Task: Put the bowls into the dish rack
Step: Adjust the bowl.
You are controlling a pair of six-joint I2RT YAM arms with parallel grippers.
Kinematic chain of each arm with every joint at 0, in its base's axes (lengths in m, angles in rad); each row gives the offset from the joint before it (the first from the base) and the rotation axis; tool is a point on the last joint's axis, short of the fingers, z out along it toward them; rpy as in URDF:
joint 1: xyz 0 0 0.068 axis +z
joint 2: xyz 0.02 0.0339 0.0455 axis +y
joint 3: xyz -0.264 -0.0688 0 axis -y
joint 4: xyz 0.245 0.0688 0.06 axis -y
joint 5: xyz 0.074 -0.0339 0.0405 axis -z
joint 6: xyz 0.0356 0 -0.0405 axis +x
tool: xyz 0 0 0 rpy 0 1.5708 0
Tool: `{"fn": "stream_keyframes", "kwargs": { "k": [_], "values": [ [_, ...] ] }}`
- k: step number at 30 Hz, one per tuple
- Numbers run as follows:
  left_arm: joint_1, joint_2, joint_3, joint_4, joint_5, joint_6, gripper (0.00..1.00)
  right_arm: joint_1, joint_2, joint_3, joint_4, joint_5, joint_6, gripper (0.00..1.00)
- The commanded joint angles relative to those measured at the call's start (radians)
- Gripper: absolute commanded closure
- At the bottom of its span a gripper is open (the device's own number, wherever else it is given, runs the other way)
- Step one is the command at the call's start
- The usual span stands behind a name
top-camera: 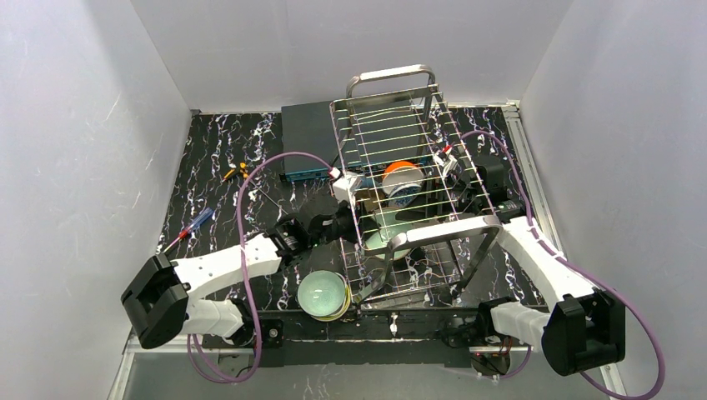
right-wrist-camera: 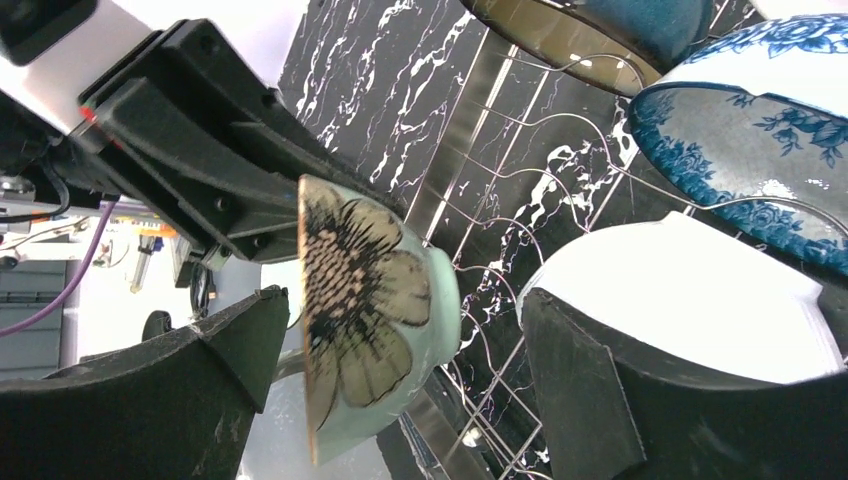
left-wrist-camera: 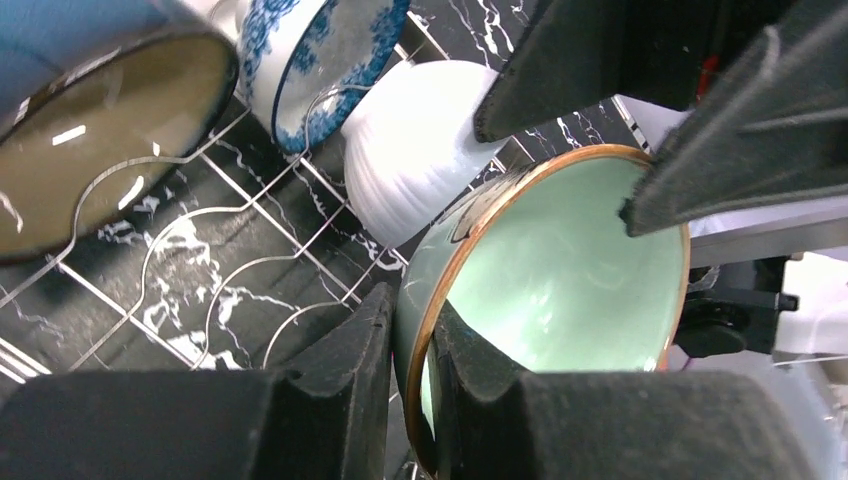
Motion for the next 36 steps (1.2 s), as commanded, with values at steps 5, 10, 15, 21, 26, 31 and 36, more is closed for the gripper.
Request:
{"fn": "stream_keyframes", "kwargs": {
  "k": [5, 10, 15, 21, 26, 31, 36],
  "values": [
    [-0.068, -0.009, -0.011, 0.221, -0.14, 0.2, 1.0, -0.003, -0.036, 0.059, -0.057, 0.017, -0.032, 0.15],
    [-0.111, 0.02, -0.028, 0.333, -0.229, 0.274, 1.0, -0.004, -0.05, 0.047, -0.12, -0.005, -0.045, 0.12],
    [-0.132, 0.041, -0.041, 0.45, -0.219, 0.357, 1.0, -0.004, -0.057, 0.035, -0.126, -0.025, -0.033, 0.03],
    [-0.135, 0.011, -0.124, 0.686, -0.234, 0.418, 1.0, -0.005, -0.037, 0.035, -0.077, -0.068, 0.008, 0.01],
    [-0.134, 0.007, -0.136, 0.767, -0.208, 0.439, 1.0, -0.005, -0.002, 0.035, -0.022, -0.129, 0.053, 0.01],
    [-0.134, 0.008, -0.111, 0.77, -0.228, 0.446, 1.0, -0.004, 0.025, 0.041, -0.023, -0.166, 0.048, 0.01],
    [-0.134, 0.024, -0.087, 0.753, -0.254, 0.487, 1.0, -0.005, 0.029, 0.053, -0.029, -0.176, 0.038, 0.23]
  ]
}}
